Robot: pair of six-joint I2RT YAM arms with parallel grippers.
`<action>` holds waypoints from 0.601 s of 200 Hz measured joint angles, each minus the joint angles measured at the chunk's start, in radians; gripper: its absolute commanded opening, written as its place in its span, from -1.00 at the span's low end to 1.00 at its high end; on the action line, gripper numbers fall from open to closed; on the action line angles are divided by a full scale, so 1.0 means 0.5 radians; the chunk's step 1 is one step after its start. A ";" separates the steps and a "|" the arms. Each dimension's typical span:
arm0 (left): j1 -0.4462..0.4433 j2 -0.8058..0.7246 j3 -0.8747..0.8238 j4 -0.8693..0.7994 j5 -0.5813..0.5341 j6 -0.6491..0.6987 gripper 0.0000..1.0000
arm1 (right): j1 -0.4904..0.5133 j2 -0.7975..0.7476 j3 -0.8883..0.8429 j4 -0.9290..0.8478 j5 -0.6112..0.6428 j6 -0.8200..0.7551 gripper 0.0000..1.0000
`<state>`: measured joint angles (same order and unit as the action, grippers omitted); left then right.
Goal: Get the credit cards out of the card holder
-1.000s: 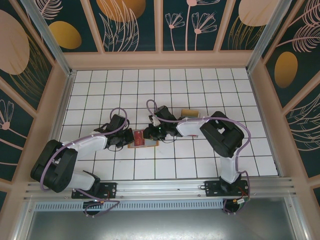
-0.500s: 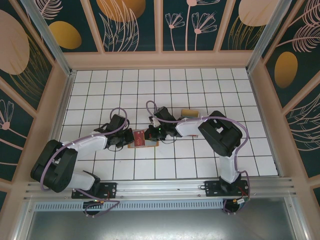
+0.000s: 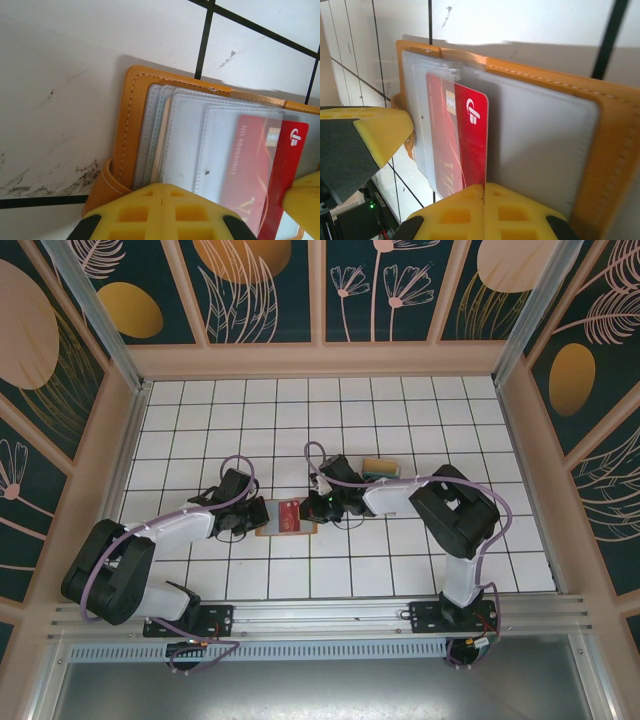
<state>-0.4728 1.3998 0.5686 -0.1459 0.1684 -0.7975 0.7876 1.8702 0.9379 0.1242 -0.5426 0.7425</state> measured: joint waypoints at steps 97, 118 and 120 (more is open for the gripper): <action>0.000 0.000 0.000 0.001 0.001 0.000 -1.00 | 0.018 0.063 0.059 0.030 -0.024 0.008 -0.56; 0.000 -0.002 0.000 0.000 0.001 0.000 -1.00 | 0.024 0.092 0.081 0.053 -0.046 0.008 -0.58; 0.000 -0.002 0.000 0.000 0.001 0.000 -1.00 | 0.024 0.093 0.082 0.054 -0.048 0.008 -0.60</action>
<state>-0.4728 1.3991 0.5686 -0.1459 0.1688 -0.7975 0.7994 1.9167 0.9787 0.1513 -0.5667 0.7467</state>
